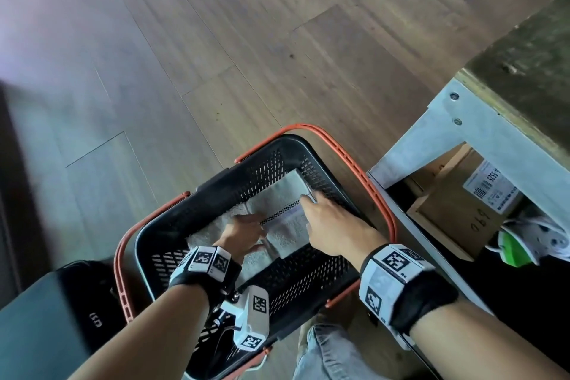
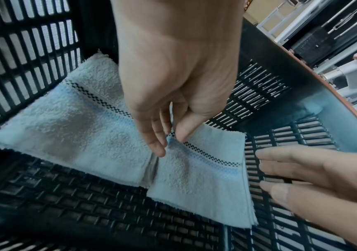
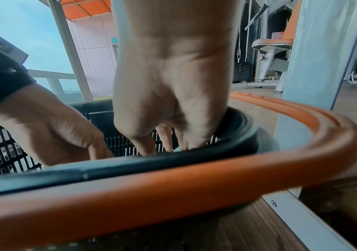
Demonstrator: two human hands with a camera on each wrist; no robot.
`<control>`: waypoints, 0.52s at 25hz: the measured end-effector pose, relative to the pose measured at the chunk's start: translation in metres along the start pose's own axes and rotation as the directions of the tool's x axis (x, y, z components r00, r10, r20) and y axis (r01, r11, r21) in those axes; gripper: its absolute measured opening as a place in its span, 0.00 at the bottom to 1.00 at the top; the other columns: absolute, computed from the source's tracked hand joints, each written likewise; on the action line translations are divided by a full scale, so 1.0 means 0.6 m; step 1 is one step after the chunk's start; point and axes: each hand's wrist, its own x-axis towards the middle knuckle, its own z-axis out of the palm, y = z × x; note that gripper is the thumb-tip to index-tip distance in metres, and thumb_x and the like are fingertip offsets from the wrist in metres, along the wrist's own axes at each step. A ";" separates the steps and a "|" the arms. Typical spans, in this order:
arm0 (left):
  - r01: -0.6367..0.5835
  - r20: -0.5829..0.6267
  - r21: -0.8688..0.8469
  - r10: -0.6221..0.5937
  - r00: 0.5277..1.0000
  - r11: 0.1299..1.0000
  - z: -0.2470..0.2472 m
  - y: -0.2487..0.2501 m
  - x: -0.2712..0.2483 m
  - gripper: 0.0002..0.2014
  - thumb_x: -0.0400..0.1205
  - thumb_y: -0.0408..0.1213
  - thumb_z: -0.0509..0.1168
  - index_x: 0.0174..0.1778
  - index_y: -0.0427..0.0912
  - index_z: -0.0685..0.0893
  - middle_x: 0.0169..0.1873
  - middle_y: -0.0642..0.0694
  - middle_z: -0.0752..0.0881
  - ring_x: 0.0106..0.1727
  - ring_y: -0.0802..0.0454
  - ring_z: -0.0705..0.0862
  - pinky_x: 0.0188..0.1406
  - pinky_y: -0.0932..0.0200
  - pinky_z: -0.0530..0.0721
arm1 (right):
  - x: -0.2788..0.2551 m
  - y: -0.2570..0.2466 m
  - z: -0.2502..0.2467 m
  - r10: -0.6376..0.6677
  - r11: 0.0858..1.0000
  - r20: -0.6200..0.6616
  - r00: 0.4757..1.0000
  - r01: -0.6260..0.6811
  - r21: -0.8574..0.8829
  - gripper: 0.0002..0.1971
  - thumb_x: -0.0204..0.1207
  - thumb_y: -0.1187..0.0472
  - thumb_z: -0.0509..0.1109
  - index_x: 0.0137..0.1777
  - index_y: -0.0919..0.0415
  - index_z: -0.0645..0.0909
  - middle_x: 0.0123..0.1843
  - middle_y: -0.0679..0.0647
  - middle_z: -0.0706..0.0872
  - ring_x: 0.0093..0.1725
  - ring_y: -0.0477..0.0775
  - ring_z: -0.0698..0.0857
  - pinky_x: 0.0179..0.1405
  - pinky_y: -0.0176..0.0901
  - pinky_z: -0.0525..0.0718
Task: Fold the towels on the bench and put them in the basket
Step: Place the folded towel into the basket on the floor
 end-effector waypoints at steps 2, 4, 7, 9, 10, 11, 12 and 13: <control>0.011 -0.043 -0.042 -0.012 0.999 0.999 0.007 -0.003 -0.008 0.13 0.81 0.14 0.58 0.53 0.32 0.82 0.44 0.42 0.83 0.42 0.52 0.83 0.60 0.48 0.86 | 0.005 0.000 0.004 0.038 0.999 0.023 0.999 -0.038 -0.010 0.19 0.83 0.67 0.62 0.73 0.62 0.67 0.76 0.65 0.70 0.68 0.66 0.81 0.56 0.54 0.81; 0.001 -0.062 -0.071 -0.006 0.998 0.997 0.004 -0.008 -0.006 0.14 0.81 0.14 0.58 0.56 0.32 0.82 0.46 0.45 0.84 0.47 0.50 0.84 0.60 0.48 0.87 | 0.010 -0.004 0.012 0.108 0.994 0.119 0.987 -0.105 -0.032 0.25 0.84 0.65 0.60 0.79 0.63 0.62 0.81 0.66 0.66 0.75 0.69 0.76 0.68 0.60 0.79; -0.015 -0.041 -0.038 0.013 0.999 0.999 -0.005 -0.008 0.000 0.19 0.81 0.17 0.60 0.68 0.32 0.80 0.50 0.41 0.84 0.49 0.48 0.83 0.58 0.48 0.88 | 0.010 -0.016 0.022 0.154 0.988 0.239 0.959 -0.148 -0.044 0.30 0.85 0.63 0.58 0.85 0.62 0.53 0.86 0.63 0.53 0.80 0.72 0.70 0.75 0.64 0.73; -0.005 -0.032 -0.019 0.004 0.999 1.000 -0.011 -0.005 0.003 0.21 0.80 0.19 0.63 0.69 0.35 0.80 0.54 0.39 0.84 0.50 0.48 0.84 0.56 0.48 0.89 | 0.006 -0.020 0.018 0.124 0.992 0.187 0.975 -0.121 -0.030 0.26 0.85 0.63 0.59 0.82 0.62 0.58 0.85 0.62 0.57 0.74 0.71 0.76 0.68 0.63 0.77; -0.011 -0.032 0.011 0.011 0.999 1.000 -0.014 -0.004 0.003 0.20 0.80 0.21 0.64 0.69 0.38 0.81 0.57 0.39 0.85 0.52 0.49 0.85 0.55 0.49 0.89 | 0.002 -0.021 0.012 0.098 0.995 0.149 0.984 -0.096 -0.017 0.23 0.85 0.61 0.59 0.79 0.62 0.62 0.82 0.62 0.60 0.71 0.70 0.79 0.65 0.63 0.79; -0.028 -0.029 0.061 0.029 0.999 0.998 -0.016 -0.001 0.000 0.19 0.81 0.23 0.65 0.68 0.40 0.82 0.58 0.41 0.85 0.55 0.49 0.86 0.54 0.50 0.90 | 0.000 -0.022 0.005 0.060 0.998 0.112 0.992 -0.061 0.004 0.20 0.86 0.59 0.59 0.76 0.61 0.65 0.80 0.63 0.64 0.68 0.68 0.81 0.63 0.62 0.80; -0.046 -0.020 0.140 0.050 0.999 0.989 -0.017 0.002 -0.006 0.18 0.82 0.27 0.66 0.67 0.43 0.83 0.59 0.43 0.86 0.57 0.49 0.85 0.53 0.51 0.90 | -0.008 -0.023 -0.005 0.010 0.999 0.068 0.998 -0.013 0.040 0.17 0.86 0.57 0.58 0.73 0.61 0.68 0.77 0.62 0.68 0.66 0.66 0.82 0.62 0.62 0.81; -0.078 -0.001 0.244 0.081 0.997 0.967 -0.017 0.007 -0.012 0.15 0.83 0.30 0.66 0.65 0.44 0.84 0.57 0.45 0.86 0.56 0.49 0.85 0.50 0.54 0.90 | -0.015 -0.024 -0.019 -0.050 0.995 0.007 0.999 0.049 0.084 0.16 0.86 0.56 0.58 0.71 0.60 0.70 0.75 0.60 0.71 0.64 0.63 0.83 0.62 0.61 0.81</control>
